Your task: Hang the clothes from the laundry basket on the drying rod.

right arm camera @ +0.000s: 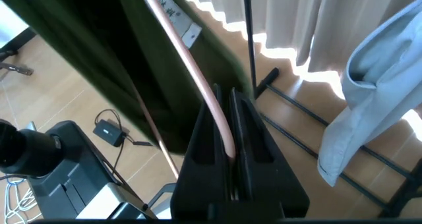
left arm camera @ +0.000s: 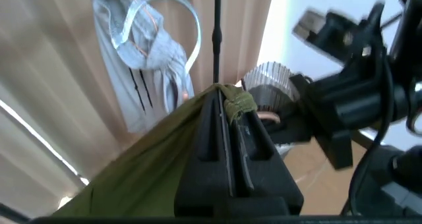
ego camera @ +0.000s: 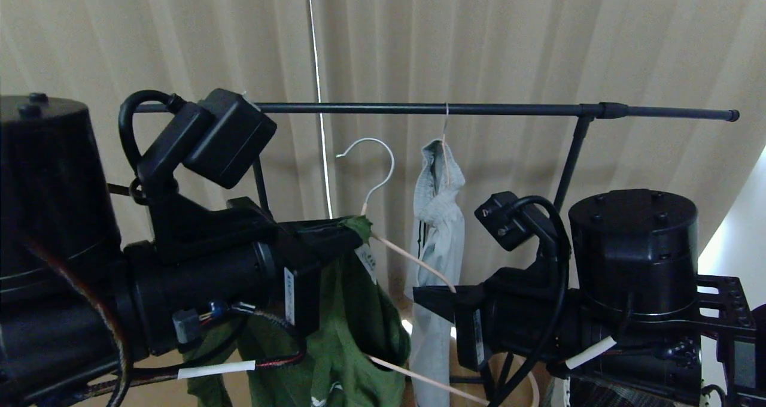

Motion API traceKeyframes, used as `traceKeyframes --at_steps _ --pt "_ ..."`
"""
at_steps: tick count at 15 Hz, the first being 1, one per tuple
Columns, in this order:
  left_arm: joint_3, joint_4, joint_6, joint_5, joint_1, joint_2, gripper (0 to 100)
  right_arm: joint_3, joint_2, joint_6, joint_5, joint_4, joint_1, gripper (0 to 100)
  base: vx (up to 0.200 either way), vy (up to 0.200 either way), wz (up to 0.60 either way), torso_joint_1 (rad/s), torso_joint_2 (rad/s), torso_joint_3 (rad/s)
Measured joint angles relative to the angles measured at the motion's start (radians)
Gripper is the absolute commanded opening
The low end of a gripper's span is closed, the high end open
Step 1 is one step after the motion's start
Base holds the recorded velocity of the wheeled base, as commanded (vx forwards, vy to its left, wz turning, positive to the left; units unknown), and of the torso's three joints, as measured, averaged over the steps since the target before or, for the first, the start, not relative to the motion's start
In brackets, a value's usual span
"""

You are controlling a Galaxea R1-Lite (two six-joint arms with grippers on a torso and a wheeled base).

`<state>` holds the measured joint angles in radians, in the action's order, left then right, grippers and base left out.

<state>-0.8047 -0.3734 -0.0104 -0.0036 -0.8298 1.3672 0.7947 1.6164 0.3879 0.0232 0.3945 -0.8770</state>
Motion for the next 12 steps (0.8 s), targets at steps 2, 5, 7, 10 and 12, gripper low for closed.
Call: traceKeyframes --at_steps 2,5,7,10,12 --pt "0.042 -0.003 0.025 -0.001 0.001 -0.032 0 0.014 -0.001 -0.001 0.0 0.002 0.0 0 0.0 0.0 0.0 0.0 0.0 0.0" --pt "0.064 -0.003 0.028 -0.001 0.001 -0.057 0 0.024 0.001 -0.005 0.0 0.049 0.0 0 0.0 0.0 0.0 0.0 0.0 0.0" --pt "0.077 -0.003 0.029 -0.004 0.001 -0.067 100 0.024 -0.001 -0.006 0.0 0.049 0.0 0 0.0 0.0 0.0 0.0 0.0 0.0" --pt "0.09 -0.003 0.053 -0.004 0.0 -0.078 100 0.024 -0.013 -0.009 0.001 0.049 0.0 0 0.0 0.0 0.0 0.0 0.0 0.0" --pt "0.11 -0.004 0.085 -0.004 0.003 -0.09 100 0.024 -0.03 -0.01 0.001 0.049 0.002 0 0.0 0.0 0.0 0.0 0.0 0.0"
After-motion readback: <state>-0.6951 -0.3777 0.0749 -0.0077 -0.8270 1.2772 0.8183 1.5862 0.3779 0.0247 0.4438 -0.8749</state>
